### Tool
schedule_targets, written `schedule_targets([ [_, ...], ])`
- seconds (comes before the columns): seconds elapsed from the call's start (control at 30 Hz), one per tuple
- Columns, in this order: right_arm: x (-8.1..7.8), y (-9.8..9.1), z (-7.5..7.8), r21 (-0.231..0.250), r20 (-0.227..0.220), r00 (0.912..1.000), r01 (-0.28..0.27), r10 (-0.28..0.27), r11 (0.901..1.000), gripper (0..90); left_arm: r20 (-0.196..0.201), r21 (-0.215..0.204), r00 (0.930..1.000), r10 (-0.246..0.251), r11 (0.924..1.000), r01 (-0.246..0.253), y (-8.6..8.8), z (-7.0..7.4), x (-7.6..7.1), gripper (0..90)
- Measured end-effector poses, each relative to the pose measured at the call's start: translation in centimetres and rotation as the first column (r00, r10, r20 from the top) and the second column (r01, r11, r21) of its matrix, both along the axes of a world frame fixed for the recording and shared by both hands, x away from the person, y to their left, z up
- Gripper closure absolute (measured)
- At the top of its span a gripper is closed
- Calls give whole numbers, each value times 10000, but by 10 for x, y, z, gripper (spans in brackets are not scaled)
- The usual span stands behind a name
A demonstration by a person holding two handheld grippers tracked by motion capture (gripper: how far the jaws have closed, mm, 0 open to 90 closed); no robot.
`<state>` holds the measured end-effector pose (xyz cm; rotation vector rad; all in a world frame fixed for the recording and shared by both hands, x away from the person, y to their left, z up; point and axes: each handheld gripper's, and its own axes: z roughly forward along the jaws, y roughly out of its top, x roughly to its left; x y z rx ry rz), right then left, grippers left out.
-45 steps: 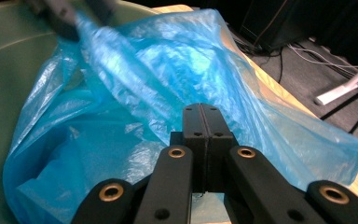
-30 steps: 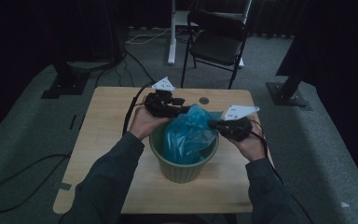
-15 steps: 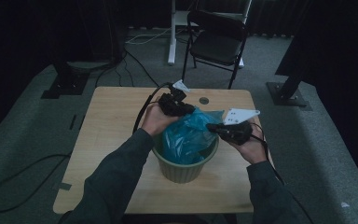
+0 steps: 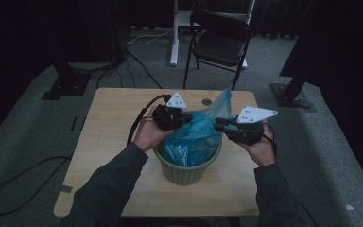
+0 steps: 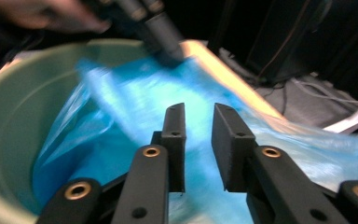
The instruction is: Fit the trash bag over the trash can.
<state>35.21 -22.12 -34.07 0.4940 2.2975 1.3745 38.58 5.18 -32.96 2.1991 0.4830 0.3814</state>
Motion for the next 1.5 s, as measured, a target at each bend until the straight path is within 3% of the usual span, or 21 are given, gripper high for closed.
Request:
schedule_targets([
  [0.17, 2, 3, 10, 8, 108, 9995, 304, -305, 9995, 730, 183, 29, 9998, -62, 10000, 61, 6, -6, -13, 897],
  [0.5, 20, 28, 10, -880, -293, 9949, 937, -966, 9917, 607, 190, -148, 9998, -104, 9998, 106, 12, -12, -23, 897],
  [0.63, 28, 33, 5, -1151, -864, 9915, 867, -969, 9896, 558, 251, -209, 9997, -17, 9998, 23, 16, -11, -25, 897],
  [0.7, 35, 37, -3, -1784, -1220, 9855, 949, -1177, 9794, 564, 266, -313, 9996, 57, 9995, -49, 22, -11, -26, 897],
  [0.73, 35, 37, -3, -1784, -1220, 9855, 949, -1177, 9794, 564, 266, -313, 9996, 57, 9995, -49, 22, -11, -26, 897],
  [0.77, 35, 37, -5, -1908, -1275, 9844, 957, -1214, 9769, 670, 277, -418, 9995, 146, 9990, -135, 27, -12, -27, 897],
  [0.87, 35, 36, -5, -2172, -1207, 9833, 1080, -1365, 9701, 815, 238, -494, 9995, 220, 9986, -208, 33, -12, -28, 898],
  [0.93, 34, 34, -5, -2250, -1198, 9828, 1112, -1408, 9680, 887, 239, -564, 9993, 280, 9981, -266, 38, -13, -28, 898],
  [1.03, 34, 31, -5, -2259, -1153, 9818, 1218, -1507, 9665, 899, 164, -643, 9995, 277, 9976, -265, 41, -14, -28, 897],
  [1.13, 35, 31, -3, -1785, -1277, 9820, 1152, -1391, 9772, 637, 152, -634, 9996, 250, 9977, -240, 41, -14, -29, 898],
  [1.17, 35, 33, -2, -1791, -1175, 9825, 1224, -1447, 9762, 573, 175, -637, 9996, 238, 9977, -227, 40, -14, -29, 898],
  [1.27, 37, 38, -2, -1900, -1087, 9814, 1360, -1585, 9723, 509, 199, -619, 9996, 211, 9979, -199, 39, -14, -30, 898],
  [1.3, 40, 42, -4, -2151, -983, 9787, 1557, -1800, 9641, 475, 228, -655, 9996, 145, 9978, -130, 36, -13, -31, 897],
  [1.43, 46, 44, -9, -2456, -1168, 9719, 1709, -2042, 9542, 559, 255, -688, 9996, 78, 9976, -61, 33, -13, -32, 898],
  [1.5, 47, 44, -12, -2714, -1140, 9665, 1922, -2298, 9431, 681, 242, -727, 9997, 83, 9973, -66, 33, -13, -31, 898],
])
